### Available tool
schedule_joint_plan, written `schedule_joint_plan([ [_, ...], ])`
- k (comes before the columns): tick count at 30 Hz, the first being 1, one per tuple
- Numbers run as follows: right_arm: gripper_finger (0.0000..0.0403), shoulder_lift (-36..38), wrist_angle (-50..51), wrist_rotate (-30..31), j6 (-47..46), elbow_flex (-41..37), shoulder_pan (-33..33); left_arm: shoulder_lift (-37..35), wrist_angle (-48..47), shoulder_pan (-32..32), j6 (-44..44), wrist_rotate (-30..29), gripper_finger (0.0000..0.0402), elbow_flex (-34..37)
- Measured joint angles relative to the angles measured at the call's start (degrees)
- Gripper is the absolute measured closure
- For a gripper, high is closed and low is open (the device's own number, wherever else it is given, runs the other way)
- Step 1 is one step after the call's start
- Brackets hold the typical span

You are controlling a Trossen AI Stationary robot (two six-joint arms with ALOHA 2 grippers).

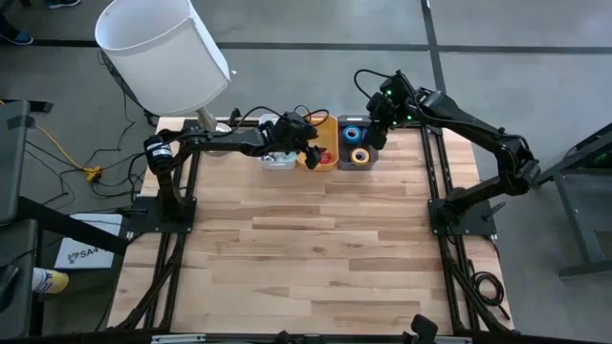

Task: Pick and place Stapler, Stapler remover, tape
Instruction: Return to Home Position

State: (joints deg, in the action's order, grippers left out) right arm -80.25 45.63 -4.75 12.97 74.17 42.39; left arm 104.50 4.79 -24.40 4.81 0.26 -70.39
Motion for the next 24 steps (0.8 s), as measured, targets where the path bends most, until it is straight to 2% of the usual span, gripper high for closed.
schedule_joint_plan([
  [5, 0.0237, 0.00, -0.11, 2.24, -0.13, 0.00, -0.02, -2.71, 1.78, 0.04, -0.70, 1.67, 0.0118, 0.02],
  [10, 0.0237, 0.00, -0.10, 6.00, -1.20, 0.00, 0.00, -7.24, 1.55, 0.15, -5.95, 4.65, 0.0117, 0.02],
  [14, 0.0237, 0.00, -0.09, 5.42, -2.43, 0.00, 0.00, -12.40, 1.23, 0.49, -10.35, 4.89, 0.0117, 0.00],
  [20, 0.0237, 0.00, -0.46, 4.85, -6.13, 0.00, -0.16, -19.89, -5.89, 0.93, -16.63, 4.53, 0.0117, 0.00],
  [24, 0.0237, 0.38, 3.28, -0.13, -12.75, 0.00, -0.41, -24.77, -13.48, 2.48, -19.04, 3.40, 0.0117, 0.09],
])
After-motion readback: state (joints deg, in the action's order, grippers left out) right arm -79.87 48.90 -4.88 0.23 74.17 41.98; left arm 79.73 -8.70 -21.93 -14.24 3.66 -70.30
